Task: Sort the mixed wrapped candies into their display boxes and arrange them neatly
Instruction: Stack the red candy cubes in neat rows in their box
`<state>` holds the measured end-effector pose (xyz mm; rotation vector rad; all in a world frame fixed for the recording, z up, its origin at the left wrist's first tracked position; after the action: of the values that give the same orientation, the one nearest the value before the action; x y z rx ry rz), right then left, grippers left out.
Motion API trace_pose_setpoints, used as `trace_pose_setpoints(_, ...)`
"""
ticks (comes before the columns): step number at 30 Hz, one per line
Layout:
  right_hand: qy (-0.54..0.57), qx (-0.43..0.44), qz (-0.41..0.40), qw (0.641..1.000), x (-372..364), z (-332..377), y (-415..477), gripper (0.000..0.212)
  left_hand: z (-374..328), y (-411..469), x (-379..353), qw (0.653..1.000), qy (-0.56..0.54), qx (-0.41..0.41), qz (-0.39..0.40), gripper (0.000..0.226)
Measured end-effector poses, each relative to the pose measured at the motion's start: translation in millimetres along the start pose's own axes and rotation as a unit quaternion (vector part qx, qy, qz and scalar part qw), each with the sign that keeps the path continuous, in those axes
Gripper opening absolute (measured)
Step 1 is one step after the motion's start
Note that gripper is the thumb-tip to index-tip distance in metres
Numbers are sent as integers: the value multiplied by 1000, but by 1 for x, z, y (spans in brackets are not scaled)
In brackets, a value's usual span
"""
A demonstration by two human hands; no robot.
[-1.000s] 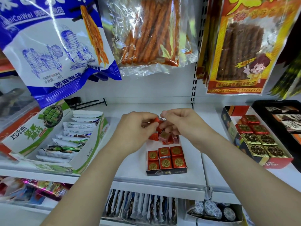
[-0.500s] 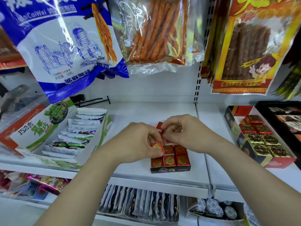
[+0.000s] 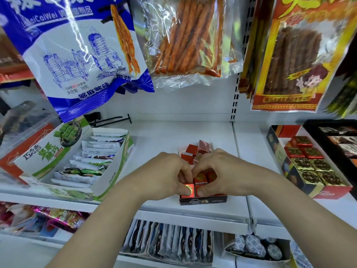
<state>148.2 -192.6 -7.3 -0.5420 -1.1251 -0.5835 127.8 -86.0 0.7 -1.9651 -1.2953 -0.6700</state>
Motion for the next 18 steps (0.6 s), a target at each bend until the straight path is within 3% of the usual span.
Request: trace_pose_setpoints(18,-18,-32,-15,999,-6,-13,5,42,8,11,-1,1000,28,2,14,12)
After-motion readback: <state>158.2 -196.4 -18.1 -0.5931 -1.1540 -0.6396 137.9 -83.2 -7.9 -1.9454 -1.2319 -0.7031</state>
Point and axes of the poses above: each hand's wrist, its own y-axis towards the middle knuckle, its own x-axis out of the back of the hand, z = x × y, the point moved 7 cm from there along y, towards the middle knuckle, and after that the axes turned 13 degrees about -y, right-handed, at the moved point
